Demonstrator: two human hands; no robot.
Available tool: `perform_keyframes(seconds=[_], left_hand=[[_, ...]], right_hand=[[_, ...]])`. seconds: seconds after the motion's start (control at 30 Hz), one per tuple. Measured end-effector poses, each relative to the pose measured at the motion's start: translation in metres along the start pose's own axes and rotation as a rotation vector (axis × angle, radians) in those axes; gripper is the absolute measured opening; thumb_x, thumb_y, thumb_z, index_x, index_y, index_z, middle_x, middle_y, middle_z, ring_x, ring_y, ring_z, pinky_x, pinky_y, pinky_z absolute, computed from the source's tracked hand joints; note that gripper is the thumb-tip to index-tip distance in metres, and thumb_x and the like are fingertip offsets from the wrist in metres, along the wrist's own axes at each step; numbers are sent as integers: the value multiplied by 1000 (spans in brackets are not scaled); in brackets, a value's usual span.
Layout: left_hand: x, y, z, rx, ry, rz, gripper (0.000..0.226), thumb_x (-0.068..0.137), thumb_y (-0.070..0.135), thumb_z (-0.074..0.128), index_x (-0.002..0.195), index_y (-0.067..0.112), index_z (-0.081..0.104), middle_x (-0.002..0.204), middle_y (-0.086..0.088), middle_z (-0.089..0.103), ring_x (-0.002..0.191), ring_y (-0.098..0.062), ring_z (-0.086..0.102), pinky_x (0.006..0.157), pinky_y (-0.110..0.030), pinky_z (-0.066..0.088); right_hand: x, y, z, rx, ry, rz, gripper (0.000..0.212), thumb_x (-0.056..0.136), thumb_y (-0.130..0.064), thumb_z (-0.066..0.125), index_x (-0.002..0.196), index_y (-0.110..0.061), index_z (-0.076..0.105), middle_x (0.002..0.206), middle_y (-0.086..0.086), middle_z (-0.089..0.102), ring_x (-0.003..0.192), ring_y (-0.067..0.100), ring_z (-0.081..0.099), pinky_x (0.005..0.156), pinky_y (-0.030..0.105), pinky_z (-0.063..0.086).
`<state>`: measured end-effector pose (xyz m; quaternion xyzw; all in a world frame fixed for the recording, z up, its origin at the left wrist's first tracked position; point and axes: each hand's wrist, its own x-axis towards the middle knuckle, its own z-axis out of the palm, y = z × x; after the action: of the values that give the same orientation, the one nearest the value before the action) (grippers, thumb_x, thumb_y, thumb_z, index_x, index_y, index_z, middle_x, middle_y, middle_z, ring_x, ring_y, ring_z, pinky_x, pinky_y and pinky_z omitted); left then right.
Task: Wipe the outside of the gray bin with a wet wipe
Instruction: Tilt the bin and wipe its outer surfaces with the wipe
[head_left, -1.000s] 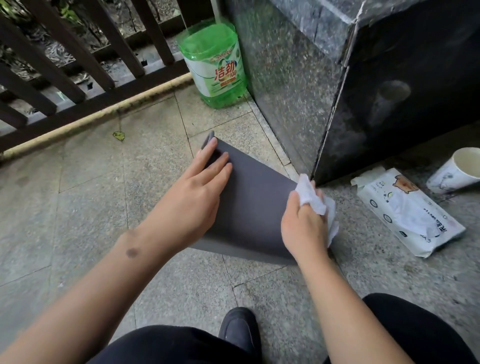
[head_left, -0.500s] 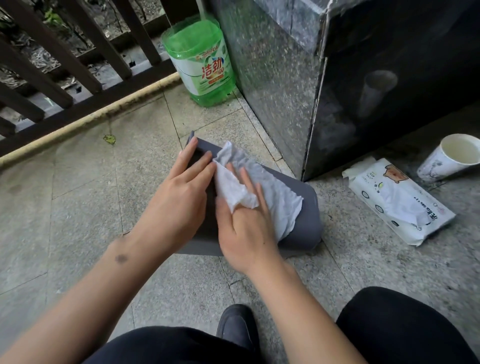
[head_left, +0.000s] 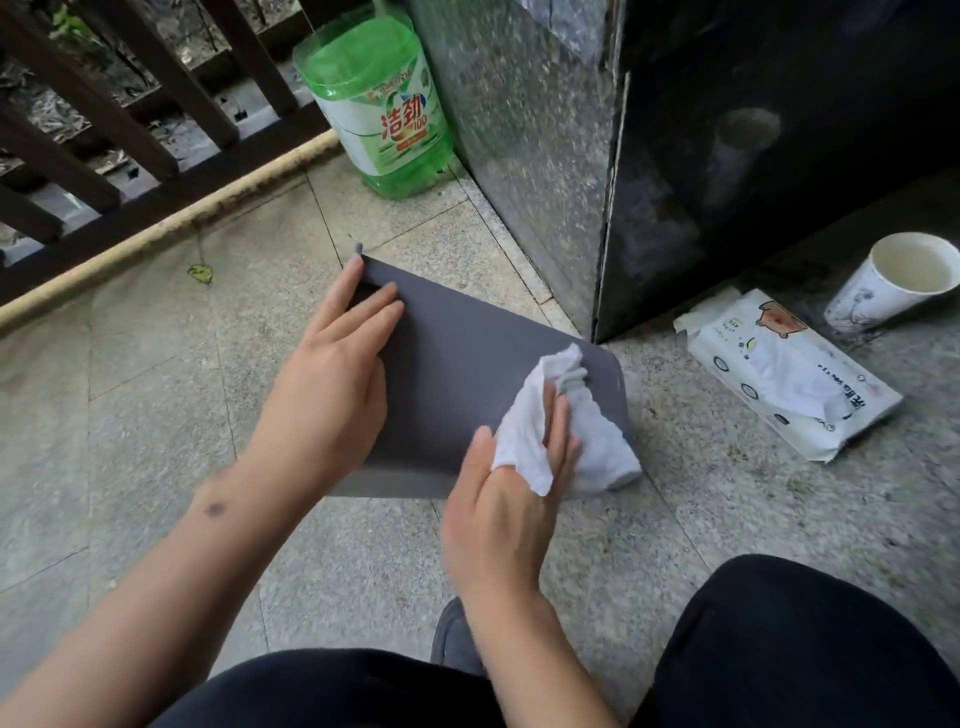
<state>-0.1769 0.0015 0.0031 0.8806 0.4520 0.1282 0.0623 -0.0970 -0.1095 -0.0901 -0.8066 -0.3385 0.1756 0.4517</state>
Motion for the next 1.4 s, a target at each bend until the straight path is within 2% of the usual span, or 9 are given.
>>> perform_keyframes(seconds=[0.13, 0.33, 0.5, 0.63, 0.83, 1.03, 1.2, 1.3, 1.4], left_hand=[[5, -7, 1, -79, 2, -110, 54, 84, -22, 43, 134, -7, 59, 149, -18, 52, 153, -30, 23, 119, -30, 18], [0, -19, 1, -62, 6, -192, 51, 87, -16, 41, 132, -2, 61, 148, -19, 54, 153, -33, 21, 119, -37, 24], [-7, -23, 1, -56, 24, -202, 58, 84, -17, 42, 135, 1, 60, 152, -15, 50, 153, -30, 25, 119, -36, 23], [-19, -16, 2, -84, 53, -212, 57, 83, -19, 44, 137, -3, 58, 156, -12, 46, 153, -24, 24, 121, -32, 20], [-26, -4, -2, -141, 18, -107, 59, 85, -18, 44, 143, -8, 48, 160, -15, 36, 154, -26, 19, 121, -13, 7], [-35, -18, -12, -325, -90, -272, 78, 92, 11, 47, 162, 19, 13, 168, 8, 11, 145, 15, 6, 107, 4, 4], [-27, -30, -23, -387, -83, -527, 76, 84, 38, 51, 156, 30, 31, 141, 21, 42, 128, 2, 42, 104, -22, 33], [-20, -39, -26, -264, -82, -507, 26, 86, 34, 50, 109, 29, 60, 99, 8, 70, 89, -17, 64, 71, -37, 48], [-14, -46, -27, -176, -49, -582, 18, 85, 39, 51, 79, 23, 47, 70, 3, 56, 65, -21, 54, 53, -34, 37]], right_hand=[[-22, -44, 16, 47, -229, -420, 64, 96, -35, 32, 156, -14, 21, 167, 2, 12, 154, 23, 4, 121, 52, 10], [32, -41, 5, 24, -312, -478, 54, 100, -36, 26, 142, -14, 52, 158, -7, 38, 150, 10, 18, 122, 42, 14], [111, -41, 24, -257, -698, -507, 59, 101, -43, 15, 157, -26, 22, 164, -7, 24, 152, 13, 11, 123, 37, 9], [150, -11, 17, -287, -616, -313, 57, 99, -46, 17, 135, -21, 53, 139, 12, 57, 127, 34, 49, 107, 41, 37], [157, 39, -7, -436, -552, 143, 55, 101, -31, 14, 120, 2, 55, 134, 30, 54, 129, 42, 42, 110, 48, 28], [130, 33, -19, -312, -446, 254, 55, 103, -30, 19, 120, 2, 60, 125, 31, 59, 122, 44, 47, 110, 48, 31], [106, 29, -22, -403, -481, 154, 68, 103, -39, 12, 114, 1, 66, 126, 25, 62, 137, 35, 33, 119, 50, 14], [90, 25, -27, -413, -466, 63, 69, 103, -43, 16, 103, -3, 71, 129, 19, 59, 135, 28, 29, 116, 52, 22], [69, 26, -26, -442, -449, -50, 66, 103, -43, 19, 108, -4, 72, 141, 11, 54, 141, 21, 22, 120, 46, 12]])
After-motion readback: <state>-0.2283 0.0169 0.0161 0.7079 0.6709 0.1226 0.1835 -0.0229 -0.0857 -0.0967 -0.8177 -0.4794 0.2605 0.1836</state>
